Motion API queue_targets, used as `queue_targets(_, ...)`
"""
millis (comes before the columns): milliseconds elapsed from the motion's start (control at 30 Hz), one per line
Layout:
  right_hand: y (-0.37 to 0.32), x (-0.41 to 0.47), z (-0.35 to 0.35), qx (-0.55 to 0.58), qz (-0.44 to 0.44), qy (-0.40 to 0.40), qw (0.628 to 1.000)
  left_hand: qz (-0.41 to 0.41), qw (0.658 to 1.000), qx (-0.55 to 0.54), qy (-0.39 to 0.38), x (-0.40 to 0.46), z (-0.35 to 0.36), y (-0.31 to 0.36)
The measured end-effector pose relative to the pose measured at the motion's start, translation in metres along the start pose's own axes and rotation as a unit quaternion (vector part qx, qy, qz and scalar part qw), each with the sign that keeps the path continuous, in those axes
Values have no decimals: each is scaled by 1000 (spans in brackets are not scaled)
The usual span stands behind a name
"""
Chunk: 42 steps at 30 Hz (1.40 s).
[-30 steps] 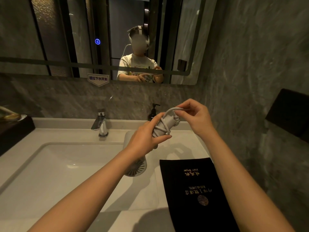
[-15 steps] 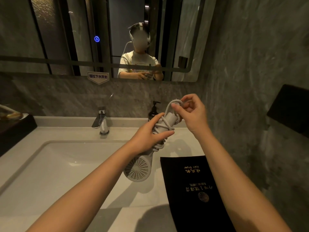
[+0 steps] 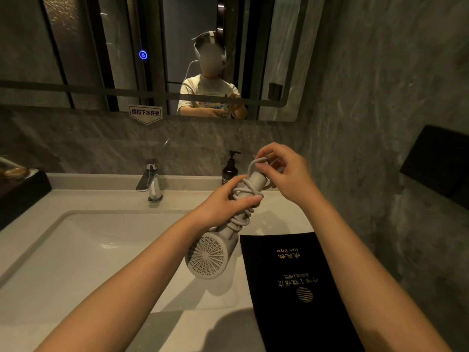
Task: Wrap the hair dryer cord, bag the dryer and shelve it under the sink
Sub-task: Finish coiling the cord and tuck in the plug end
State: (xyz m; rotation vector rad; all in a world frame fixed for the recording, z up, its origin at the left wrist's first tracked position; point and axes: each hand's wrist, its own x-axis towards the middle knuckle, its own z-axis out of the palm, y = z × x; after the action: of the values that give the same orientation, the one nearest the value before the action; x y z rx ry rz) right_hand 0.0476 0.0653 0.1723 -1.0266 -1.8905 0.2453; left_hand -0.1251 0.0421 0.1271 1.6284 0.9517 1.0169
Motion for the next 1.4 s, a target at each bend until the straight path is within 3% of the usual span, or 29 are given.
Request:
queue_targets(200,1,-4,3,-91,-7,-1,996,-2,998,54,19,4,-3,-2)
queue_targets(300,-3,-2,2,-9,15,0,1000,-8,999,35,19,5,-6,1)
queue_targets(467,-10,0,-18,129,58,-114,983,-7,1000,16,-19,-5,-17,11)
queue_targets(567,-12,2,-25,173,46,-129,975,-9,999,-20,-47,-8,-19,17)
queue_targets(733,-9,5,-25,186,28,-42,981,-11,997,-15,-80,-5,-18,21)
queue_targets(1033,-5,-7,1,183,69,139,971,15,998,51,-34,-1,-4,24)
queue_targets(1233,-1,-10,2,191,74,76,976,-5,1000,30,-1,1,-4,17)
queue_targets(1400,6,-8,3,216,127,95,963,-4,998,60,7,-2,-2,15)
